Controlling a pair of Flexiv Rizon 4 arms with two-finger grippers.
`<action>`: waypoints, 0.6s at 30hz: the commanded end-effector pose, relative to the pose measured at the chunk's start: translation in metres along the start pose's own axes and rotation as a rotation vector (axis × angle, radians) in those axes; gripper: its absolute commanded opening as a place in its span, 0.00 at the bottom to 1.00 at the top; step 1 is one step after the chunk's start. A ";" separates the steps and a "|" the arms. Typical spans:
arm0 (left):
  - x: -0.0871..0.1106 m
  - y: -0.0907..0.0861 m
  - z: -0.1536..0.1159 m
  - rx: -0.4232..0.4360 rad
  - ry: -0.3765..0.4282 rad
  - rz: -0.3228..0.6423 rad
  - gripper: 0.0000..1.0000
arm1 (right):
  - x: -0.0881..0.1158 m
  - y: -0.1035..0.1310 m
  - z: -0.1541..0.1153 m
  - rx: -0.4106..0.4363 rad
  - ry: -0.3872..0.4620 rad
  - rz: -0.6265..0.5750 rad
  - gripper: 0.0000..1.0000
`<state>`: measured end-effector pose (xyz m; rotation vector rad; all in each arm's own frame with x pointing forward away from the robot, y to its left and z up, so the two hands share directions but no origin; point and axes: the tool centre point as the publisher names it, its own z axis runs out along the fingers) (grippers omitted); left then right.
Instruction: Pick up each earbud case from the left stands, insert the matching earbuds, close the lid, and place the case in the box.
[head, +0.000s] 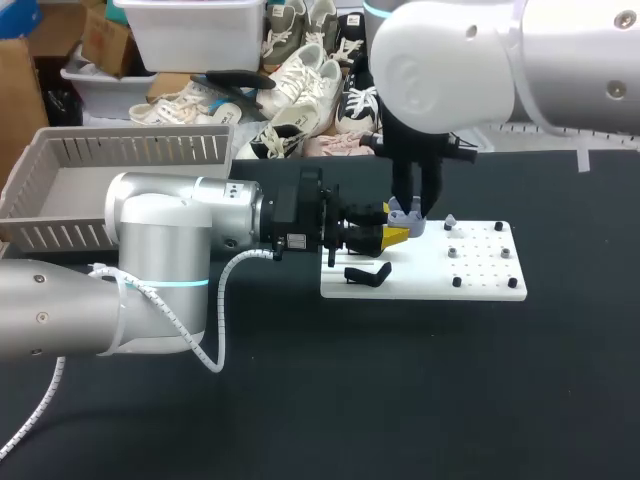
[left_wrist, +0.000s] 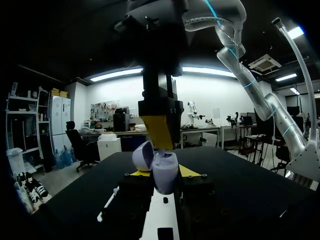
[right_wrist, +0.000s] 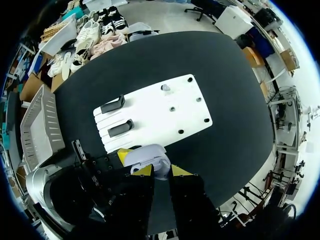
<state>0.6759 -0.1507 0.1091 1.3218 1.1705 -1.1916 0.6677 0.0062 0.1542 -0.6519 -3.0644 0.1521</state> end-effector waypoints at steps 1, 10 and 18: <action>0.000 -0.001 0.000 -0.005 0.000 0.001 0.00 | -0.002 0.003 0.000 0.010 0.006 0.001 0.00; 0.000 -0.001 0.000 -0.005 0.000 0.001 0.00 | -0.003 0.004 0.002 0.024 0.014 -0.001 0.00; 0.000 -0.001 0.000 -0.005 0.000 0.001 0.00 | -0.003 0.005 0.005 0.035 0.023 0.000 0.00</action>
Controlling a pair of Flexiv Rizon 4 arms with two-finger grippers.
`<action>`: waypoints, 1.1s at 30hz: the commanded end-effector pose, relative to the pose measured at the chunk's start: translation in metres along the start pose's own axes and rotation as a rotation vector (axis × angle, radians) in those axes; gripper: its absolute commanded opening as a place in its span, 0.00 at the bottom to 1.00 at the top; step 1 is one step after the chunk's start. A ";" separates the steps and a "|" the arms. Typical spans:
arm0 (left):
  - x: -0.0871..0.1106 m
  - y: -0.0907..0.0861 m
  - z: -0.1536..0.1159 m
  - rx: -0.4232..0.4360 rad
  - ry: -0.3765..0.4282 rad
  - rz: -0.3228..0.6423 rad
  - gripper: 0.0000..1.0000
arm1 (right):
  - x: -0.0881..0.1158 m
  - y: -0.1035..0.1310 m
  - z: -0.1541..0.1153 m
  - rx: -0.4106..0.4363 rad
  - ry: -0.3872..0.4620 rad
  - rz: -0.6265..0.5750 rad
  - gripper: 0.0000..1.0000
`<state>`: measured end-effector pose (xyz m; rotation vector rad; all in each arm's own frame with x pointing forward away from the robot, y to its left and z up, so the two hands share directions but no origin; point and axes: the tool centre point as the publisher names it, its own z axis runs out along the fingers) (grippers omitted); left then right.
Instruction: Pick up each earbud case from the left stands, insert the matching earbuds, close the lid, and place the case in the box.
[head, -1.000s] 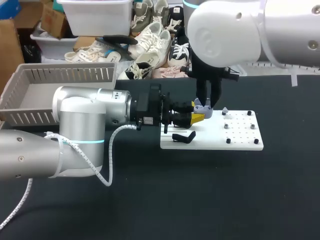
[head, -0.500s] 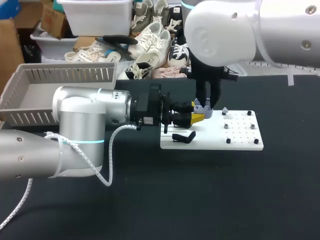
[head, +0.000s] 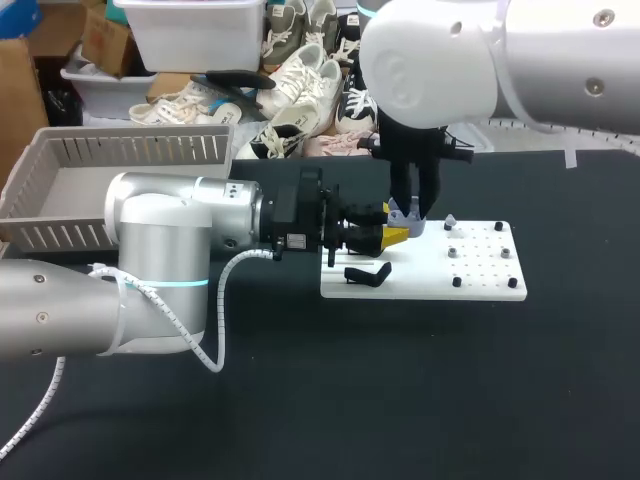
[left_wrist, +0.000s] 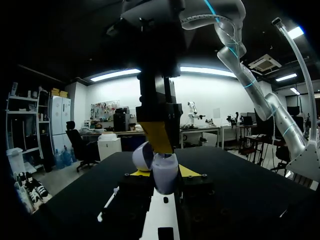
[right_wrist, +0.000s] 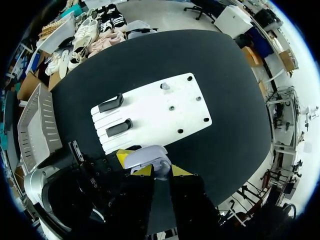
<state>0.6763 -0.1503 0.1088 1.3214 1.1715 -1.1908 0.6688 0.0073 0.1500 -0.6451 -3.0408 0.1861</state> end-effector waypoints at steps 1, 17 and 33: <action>0.000 -0.001 0.001 -0.004 0.000 0.001 0.00 | -0.002 0.003 0.001 0.010 0.006 0.002 0.00; 0.000 -0.001 0.001 -0.004 0.000 0.001 0.00 | 0.000 0.001 -0.006 -0.044 0.015 0.003 0.34; 0.000 -0.001 0.001 -0.004 0.000 0.001 0.00 | -0.013 -0.050 -0.029 -0.286 -0.045 -0.021 0.35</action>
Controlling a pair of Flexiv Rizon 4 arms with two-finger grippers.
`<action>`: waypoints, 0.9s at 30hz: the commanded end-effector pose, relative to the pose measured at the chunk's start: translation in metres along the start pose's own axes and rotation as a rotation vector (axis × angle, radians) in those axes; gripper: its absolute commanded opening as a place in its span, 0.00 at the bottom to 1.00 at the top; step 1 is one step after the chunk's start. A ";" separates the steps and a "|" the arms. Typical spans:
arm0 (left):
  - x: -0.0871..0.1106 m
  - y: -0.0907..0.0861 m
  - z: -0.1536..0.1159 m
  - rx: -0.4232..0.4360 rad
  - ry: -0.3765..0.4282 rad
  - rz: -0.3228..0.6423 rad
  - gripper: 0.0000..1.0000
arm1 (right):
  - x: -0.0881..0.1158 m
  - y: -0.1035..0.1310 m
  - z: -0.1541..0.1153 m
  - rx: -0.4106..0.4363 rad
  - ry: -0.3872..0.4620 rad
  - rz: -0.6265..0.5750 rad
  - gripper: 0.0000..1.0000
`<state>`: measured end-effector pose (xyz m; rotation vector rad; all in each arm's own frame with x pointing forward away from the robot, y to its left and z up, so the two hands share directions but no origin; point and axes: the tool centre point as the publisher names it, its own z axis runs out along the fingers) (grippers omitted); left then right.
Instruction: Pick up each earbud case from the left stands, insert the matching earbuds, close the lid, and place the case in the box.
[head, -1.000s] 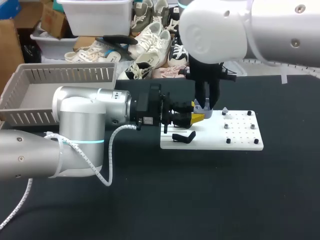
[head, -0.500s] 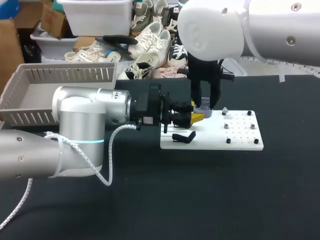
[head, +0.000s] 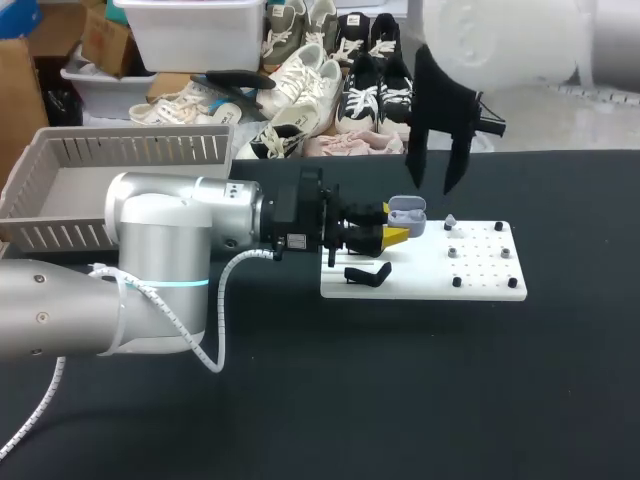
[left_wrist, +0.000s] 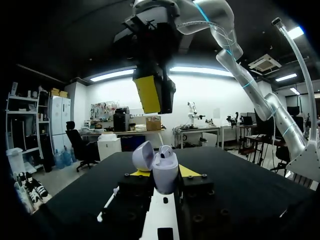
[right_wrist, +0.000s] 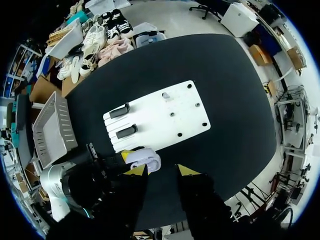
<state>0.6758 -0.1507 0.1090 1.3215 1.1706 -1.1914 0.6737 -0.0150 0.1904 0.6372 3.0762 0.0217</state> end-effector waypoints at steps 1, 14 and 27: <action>0.000 -0.001 0.000 -0.004 0.000 0.001 0.00 | -0.002 -0.030 0.006 -0.155 -0.042 -0.009 0.35; 0.000 -0.001 0.000 -0.004 0.000 0.001 0.00 | -0.051 -0.049 0.025 -0.232 -0.140 -0.091 0.39; 0.000 -0.018 0.006 -0.038 -0.042 0.052 0.00 | -0.086 -0.030 0.051 -0.232 -0.101 -0.126 0.38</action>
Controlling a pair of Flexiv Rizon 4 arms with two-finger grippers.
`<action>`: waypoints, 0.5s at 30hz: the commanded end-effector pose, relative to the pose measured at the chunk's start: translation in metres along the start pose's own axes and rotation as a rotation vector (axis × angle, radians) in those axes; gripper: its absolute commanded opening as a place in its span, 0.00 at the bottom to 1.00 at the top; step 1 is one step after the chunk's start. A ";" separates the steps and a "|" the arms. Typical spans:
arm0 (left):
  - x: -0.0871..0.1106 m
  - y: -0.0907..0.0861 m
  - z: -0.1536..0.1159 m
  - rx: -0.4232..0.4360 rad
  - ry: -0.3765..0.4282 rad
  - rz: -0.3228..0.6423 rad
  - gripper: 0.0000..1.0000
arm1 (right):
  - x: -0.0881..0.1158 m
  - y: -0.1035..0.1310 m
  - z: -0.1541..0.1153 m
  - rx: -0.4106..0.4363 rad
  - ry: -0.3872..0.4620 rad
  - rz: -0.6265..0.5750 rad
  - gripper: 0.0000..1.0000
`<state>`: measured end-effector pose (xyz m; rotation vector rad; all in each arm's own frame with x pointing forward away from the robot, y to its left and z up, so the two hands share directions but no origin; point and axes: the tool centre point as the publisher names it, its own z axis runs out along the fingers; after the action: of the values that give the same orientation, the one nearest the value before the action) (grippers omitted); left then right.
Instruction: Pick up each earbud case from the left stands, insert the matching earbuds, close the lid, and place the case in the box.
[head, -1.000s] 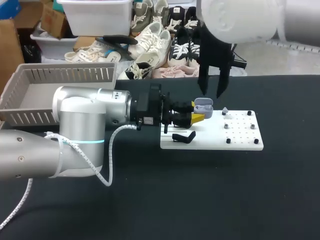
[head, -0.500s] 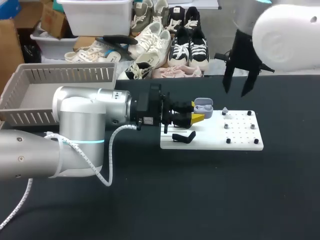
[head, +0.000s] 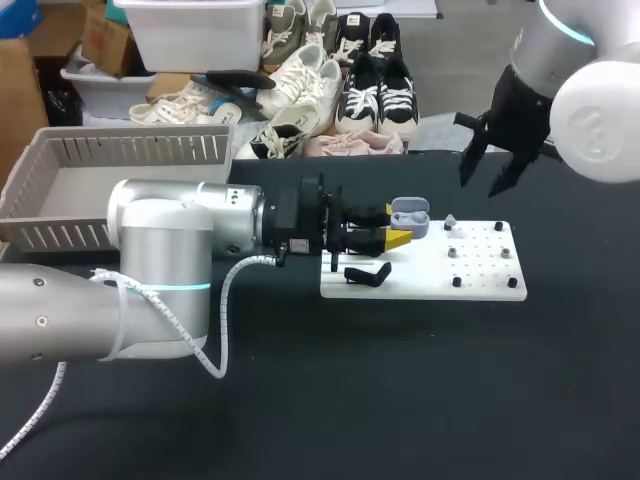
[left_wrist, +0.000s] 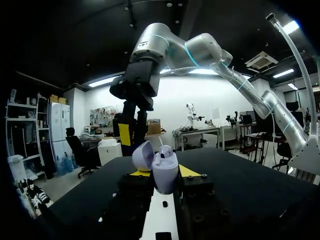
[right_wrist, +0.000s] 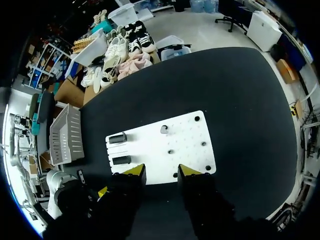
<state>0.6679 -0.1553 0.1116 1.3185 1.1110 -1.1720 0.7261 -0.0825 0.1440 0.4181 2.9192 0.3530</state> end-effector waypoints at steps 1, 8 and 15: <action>0.003 -0.013 0.001 -0.037 -0.012 0.005 0.00 | -0.013 0.008 0.011 0.023 0.025 -0.001 0.38; 0.006 -0.021 0.003 -0.020 -0.021 0.019 0.00 | -0.017 0.007 0.023 0.046 0.039 0.010 0.39; 0.005 -0.023 0.000 0.013 -0.001 0.032 0.00 | -0.011 0.004 0.041 0.063 0.048 0.020 0.40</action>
<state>0.6458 -0.1559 0.1023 1.3312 1.0795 -1.1538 0.7444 -0.0766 0.1132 0.4512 2.9856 0.2850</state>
